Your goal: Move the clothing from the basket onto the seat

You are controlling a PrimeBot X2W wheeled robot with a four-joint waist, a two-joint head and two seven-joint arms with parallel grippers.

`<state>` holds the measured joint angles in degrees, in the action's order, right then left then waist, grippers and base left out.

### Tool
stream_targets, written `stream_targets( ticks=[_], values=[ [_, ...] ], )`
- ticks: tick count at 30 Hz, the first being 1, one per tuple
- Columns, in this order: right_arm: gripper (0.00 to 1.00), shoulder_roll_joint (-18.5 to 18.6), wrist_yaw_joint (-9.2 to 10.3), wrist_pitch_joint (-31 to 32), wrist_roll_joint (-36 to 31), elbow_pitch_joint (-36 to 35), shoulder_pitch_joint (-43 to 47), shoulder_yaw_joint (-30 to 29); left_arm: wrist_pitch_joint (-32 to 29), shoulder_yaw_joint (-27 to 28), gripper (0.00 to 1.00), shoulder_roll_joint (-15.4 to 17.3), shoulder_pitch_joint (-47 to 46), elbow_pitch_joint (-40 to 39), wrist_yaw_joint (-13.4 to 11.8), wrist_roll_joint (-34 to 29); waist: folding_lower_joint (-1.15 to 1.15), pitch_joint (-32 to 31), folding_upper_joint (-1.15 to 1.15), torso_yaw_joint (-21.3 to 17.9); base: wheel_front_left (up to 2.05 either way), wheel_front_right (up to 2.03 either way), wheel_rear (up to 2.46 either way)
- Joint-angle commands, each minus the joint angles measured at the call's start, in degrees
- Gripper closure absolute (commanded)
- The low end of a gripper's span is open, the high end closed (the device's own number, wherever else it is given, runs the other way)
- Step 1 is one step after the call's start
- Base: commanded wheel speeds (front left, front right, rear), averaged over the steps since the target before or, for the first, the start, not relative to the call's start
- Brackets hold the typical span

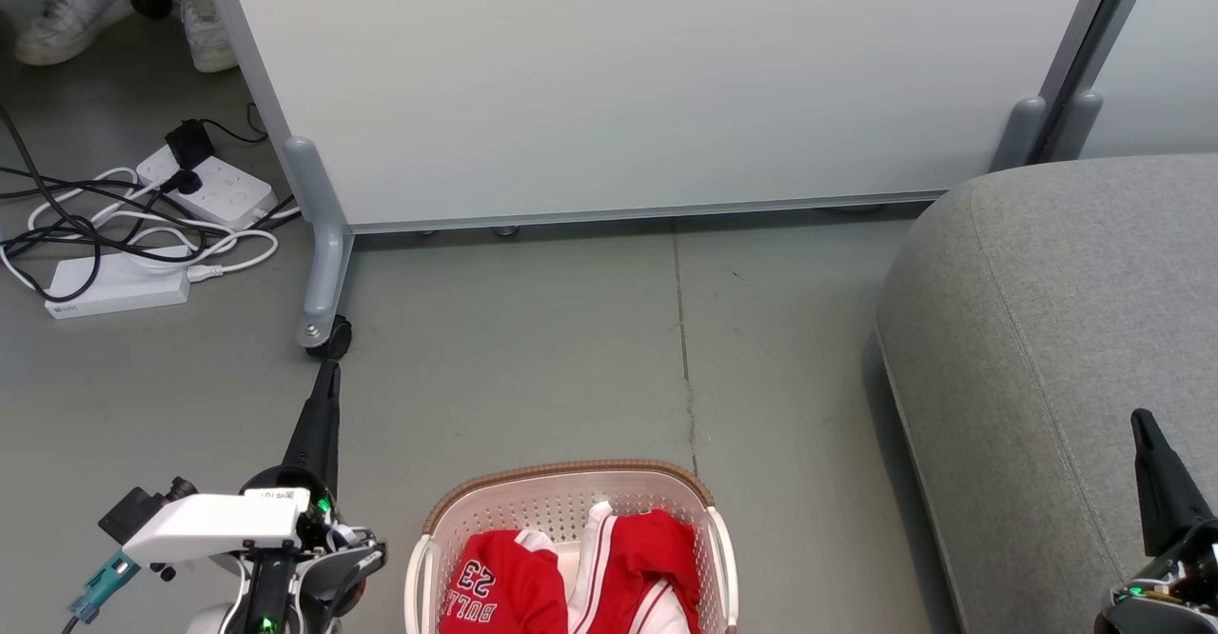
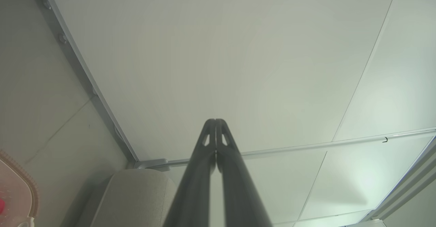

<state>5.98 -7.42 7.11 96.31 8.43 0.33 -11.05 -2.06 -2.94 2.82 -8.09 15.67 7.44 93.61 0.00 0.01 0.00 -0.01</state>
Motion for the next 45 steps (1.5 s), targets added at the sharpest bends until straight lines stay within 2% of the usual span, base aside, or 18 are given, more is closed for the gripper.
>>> stream_targets(
  ticks=[1,2,3,6,28,38,45],
  values=[
    [1.00,0.20,-0.14,0.28,-0.17,0.18,-0.49,-0.34,-0.08,0.15,1.00,0.16,-0.61,0.06,0.21,-0.16,0.00,0.00,0.00,0.00,0.00,0.00,0.00],
    [1.00,0.20,-0.14,0.28,-0.18,0.18,-0.50,-0.34,-0.08,0.14,1.00,0.16,-0.61,0.06,0.22,-0.16,0.00,0.00,0.00,0.00,0.00,0.00,0.00],
    [0.00,-0.06,0.01,-0.02,0.01,0.13,0.09,0.06,0.03,-0.02,0.00,-0.01,0.10,0.14,0.00,0.01,0.00,0.00,0.00,0.00,0.00,0.00,0.00],
    [0.00,-1.26,0.13,-0.16,-0.04,1.86,1.26,0.54,0.17,-0.13,0.00,-0.38,2.34,1.90,-0.02,-0.01,0.00,0.04,0.00,0.00,0.00,0.00,0.00],
    [0.00,-0.62,0.06,-6.11,-7.18,1.39,-1.07,3.47,4.72,3.08,0.00,-0.23,4.28,-0.45,0.00,-3.52,0.00,-0.48,0.00,0.31,0.00,0.00,0.00],
    [0.00,-0.39,0.03,-8.50,-19.48,0.69,-3.57,2.81,6.54,4.63,0.00,-0.17,4.58,-1.57,0.01,-8.48,0.00,-0.69,0.00,0.79,0.00,0.00,0.00],
    [0.00,-0.16,0.00,-10.20,-31.20,-1.58,-4.65,4.09,7.87,7.37,0.00,-0.13,4.23,-2.85,0.02,-17.83,0.00,-0.83,0.00,1.23,0.00,0.00,0.00]
  ],
)
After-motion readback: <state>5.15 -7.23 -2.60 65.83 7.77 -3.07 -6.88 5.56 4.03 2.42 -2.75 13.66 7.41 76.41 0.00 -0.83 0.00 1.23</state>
